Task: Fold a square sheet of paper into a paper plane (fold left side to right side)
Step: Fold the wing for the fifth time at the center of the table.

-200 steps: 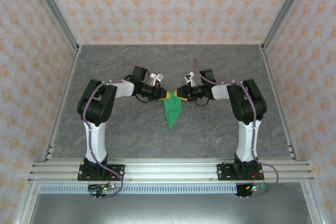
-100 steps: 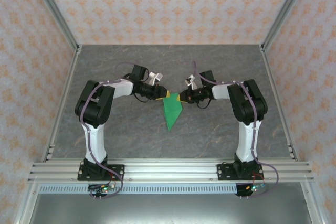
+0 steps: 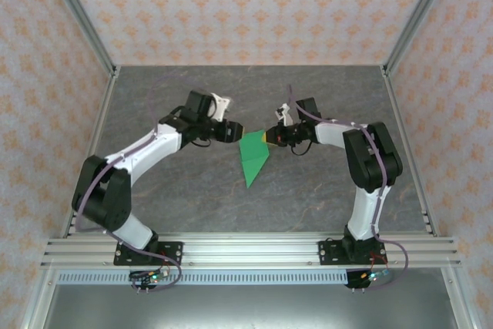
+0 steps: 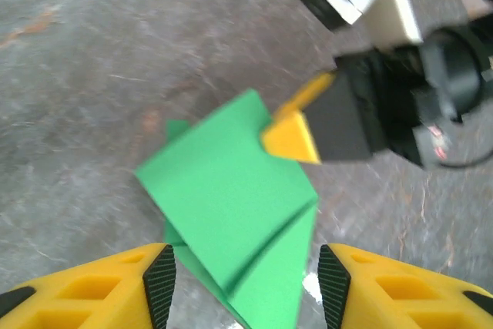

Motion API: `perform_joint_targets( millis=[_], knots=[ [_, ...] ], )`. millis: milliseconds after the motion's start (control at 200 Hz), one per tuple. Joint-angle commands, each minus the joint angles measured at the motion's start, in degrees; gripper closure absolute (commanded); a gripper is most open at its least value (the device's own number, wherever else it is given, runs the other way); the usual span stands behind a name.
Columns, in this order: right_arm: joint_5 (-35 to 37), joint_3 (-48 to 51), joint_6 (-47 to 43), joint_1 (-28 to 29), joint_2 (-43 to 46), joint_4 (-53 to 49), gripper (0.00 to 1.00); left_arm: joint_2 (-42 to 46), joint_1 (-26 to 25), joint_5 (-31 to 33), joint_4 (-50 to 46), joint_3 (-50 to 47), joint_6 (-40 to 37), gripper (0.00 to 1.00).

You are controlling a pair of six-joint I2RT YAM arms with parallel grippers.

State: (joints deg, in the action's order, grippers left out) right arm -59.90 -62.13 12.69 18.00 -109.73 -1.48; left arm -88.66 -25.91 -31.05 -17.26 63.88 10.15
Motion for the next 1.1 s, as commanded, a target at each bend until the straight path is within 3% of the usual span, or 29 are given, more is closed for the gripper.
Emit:
perform_joint_targets(
  millis=[0, 170, 375, 801, 1096],
  knots=[
    [2.64, -0.13, 3.47, 0.94, 2.54, -1.43, 1.00, 2.00, -7.98, 14.14, -8.52, -1.90, -3.72, 0.46],
    [5.62, -3.05, 4.75, 2.34, 2.08, -7.18, 1.00, -0.08, -18.22, 25.36, -11.37, -1.15, -0.72, 0.45],
    [6.21, -5.68, 6.76, 2.76, 0.53, -10.64, 1.00, -6.59, -24.58, 31.35, -10.70, 1.60, 3.64, 0.42],
    [6.82, -7.65, 7.02, 3.38, -0.79, -13.38, 1.00, -15.42, -26.03, 36.75, -11.05, 4.08, 8.38, 0.41],
    [6.84, -8.18, 6.74, 3.64, -1.15, -14.07, 1.00, -17.81, -26.02, 37.53, -10.79, 4.76, 9.27, 0.49]
  ],
)
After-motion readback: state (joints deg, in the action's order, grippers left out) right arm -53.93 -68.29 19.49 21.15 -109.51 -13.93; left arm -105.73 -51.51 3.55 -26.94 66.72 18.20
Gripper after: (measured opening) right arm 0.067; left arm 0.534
